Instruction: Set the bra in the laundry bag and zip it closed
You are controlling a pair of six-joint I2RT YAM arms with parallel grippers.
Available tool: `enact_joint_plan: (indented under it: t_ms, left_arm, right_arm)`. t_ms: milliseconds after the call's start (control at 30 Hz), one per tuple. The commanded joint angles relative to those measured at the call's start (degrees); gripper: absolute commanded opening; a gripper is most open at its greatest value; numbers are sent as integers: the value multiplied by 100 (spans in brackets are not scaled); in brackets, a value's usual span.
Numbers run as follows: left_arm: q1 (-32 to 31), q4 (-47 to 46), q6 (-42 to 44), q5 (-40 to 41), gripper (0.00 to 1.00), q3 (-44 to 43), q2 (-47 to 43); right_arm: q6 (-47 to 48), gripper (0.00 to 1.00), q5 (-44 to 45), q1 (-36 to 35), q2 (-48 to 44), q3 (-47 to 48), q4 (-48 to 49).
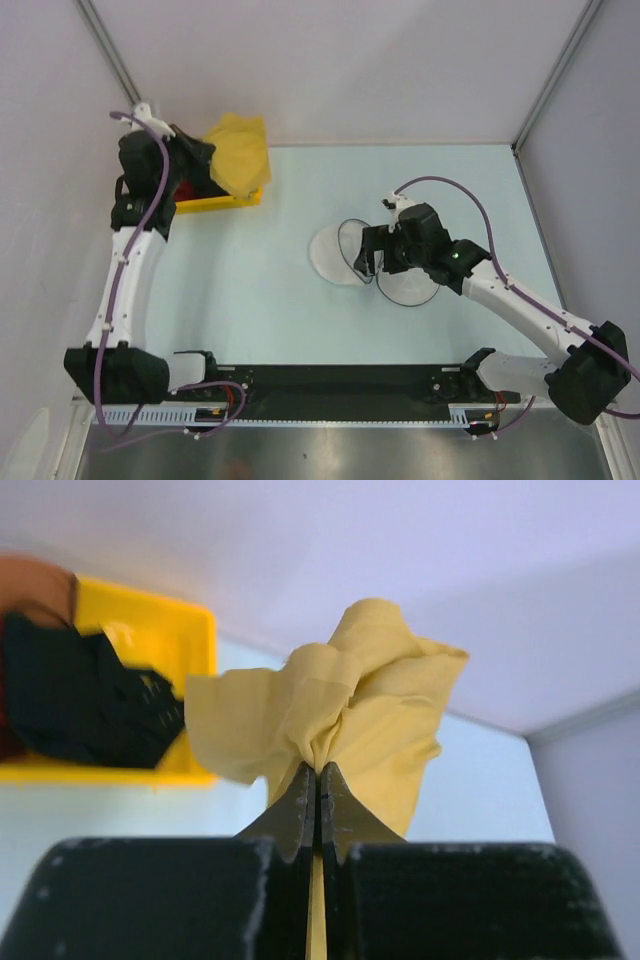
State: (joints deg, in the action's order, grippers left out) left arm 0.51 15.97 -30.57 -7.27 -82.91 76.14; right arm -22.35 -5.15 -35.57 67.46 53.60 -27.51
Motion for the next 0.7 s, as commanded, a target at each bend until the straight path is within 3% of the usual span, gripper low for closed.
enact_joint_plan:
  t_ms: [0, 67, 267, 600, 667]
  left_arm:
    - [28, 39, -327, -1415, 0, 1677, -967]
    - [1, -146, -467, -2055, 0, 2172, -1520]
    - [-429, 55, -424, -2594, 0, 3518, -2568]
    - [-499, 530, -397, -3746, 0, 4371, -3825]
    - [-508, 461, -520, -4079, 0, 4538, -4010]
  right_arm:
    - [-173, 100, -582, -388, -22, 326, 526]
    - [-278, 100, -1169, -494, -57, 274, 1033]
    - [-683, 100, -2270, -802, 344, -26, 2573]
    - [-805, 100, -2095, -1162, 944, -455, 3716]
    - [-1017, 100, -2280, -1294, 1075, -693, 4393]
